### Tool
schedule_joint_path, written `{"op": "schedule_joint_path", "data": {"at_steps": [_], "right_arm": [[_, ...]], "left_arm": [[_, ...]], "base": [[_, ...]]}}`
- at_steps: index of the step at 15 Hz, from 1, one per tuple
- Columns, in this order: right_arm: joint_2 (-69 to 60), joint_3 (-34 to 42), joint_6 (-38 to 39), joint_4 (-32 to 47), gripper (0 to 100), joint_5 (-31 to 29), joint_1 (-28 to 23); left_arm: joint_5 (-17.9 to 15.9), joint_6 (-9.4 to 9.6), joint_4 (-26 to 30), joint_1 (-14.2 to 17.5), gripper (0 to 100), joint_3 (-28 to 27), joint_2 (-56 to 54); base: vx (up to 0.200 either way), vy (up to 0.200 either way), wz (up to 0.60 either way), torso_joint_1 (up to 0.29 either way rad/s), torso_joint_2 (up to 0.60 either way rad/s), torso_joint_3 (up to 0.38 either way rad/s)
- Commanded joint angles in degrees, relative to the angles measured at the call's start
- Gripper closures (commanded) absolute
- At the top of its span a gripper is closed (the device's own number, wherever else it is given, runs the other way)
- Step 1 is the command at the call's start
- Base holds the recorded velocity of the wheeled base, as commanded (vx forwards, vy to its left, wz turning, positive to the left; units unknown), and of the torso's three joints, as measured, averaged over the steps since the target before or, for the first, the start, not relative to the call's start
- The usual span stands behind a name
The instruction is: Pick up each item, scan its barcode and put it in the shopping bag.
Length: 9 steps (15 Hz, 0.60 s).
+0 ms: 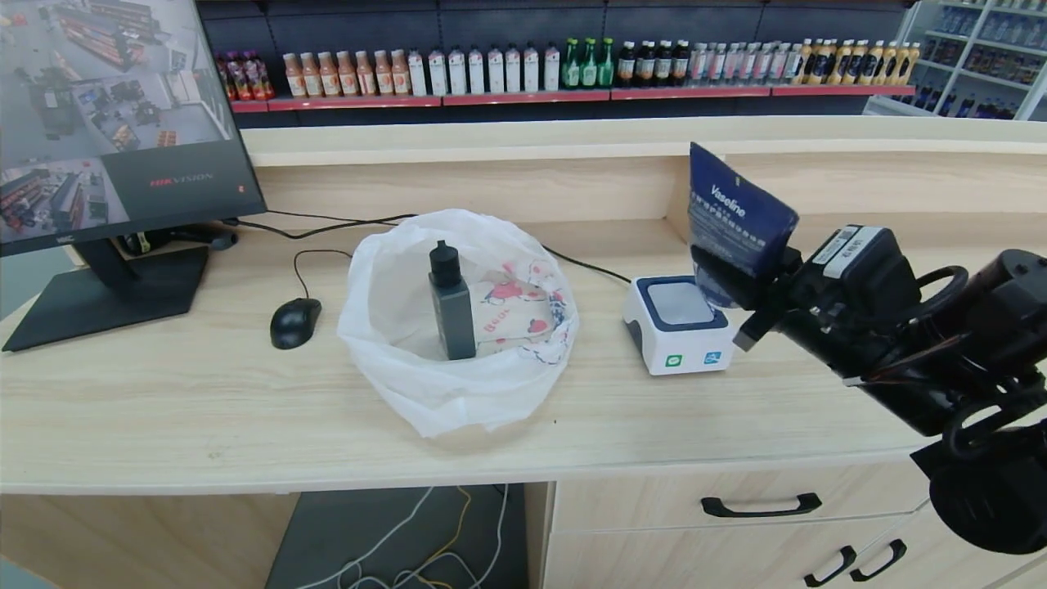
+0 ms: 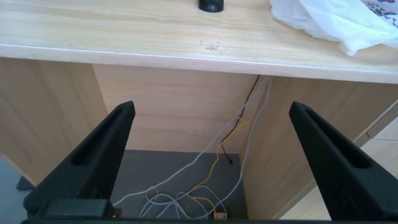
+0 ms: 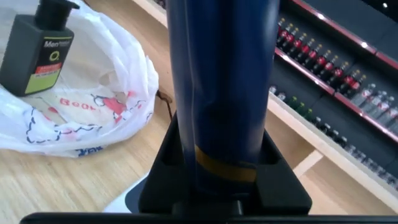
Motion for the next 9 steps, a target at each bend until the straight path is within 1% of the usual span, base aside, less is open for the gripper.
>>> {"op": "schedule_joint_path", "data": {"at_steps": [1, 3, 4, 6, 7, 9], "right_arm": [[3.92, -2.57, -2.12, -0.06, 100, 3.61, -2.09], [8.05, -6.00, -4.93, -0.06, 100, 8.71, -2.97], [9.20, -6.79, -6.34, -0.06, 100, 9.24, -3.41], [10.51, -6.79, -10.65, -0.06, 100, 9.50, -5.69], [11.04, -6.61, -12.32, -0.06, 100, 11.79, -7.54], [12.10, -7.05, -14.78, -0.06, 100, 16.18, -8.68]], "left_arm": [[0.03, 0.01, 0.00, 0.04, 0, 0.00, 0.00], [0.03, 0.01, 0.00, 0.04, 0, 0.00, 0.00], [0.03, 0.01, 0.00, 0.04, 0, 0.00, 0.00], [0.03, 0.01, 0.00, 0.04, 0, 0.00, 0.00], [0.03, 0.01, 0.00, 0.04, 0, 0.00, 0.00], [0.03, -0.08, 0.00, 0.04, 0, 0.00, 0.00]], "base": [[0.000, 0.000, 0.00, 0.000, 0.00, 0.000], [0.000, 0.000, 0.00, 0.000, 0.00, 0.000], [0.000, 0.000, 0.00, 0.000, 0.00, 0.000], [0.000, 0.000, 0.00, 0.000, 0.00, 0.000], [0.000, 0.000, 0.00, 0.000, 0.00, 0.000], [0.000, 0.000, 0.00, 0.000, 0.00, 0.000]]}}
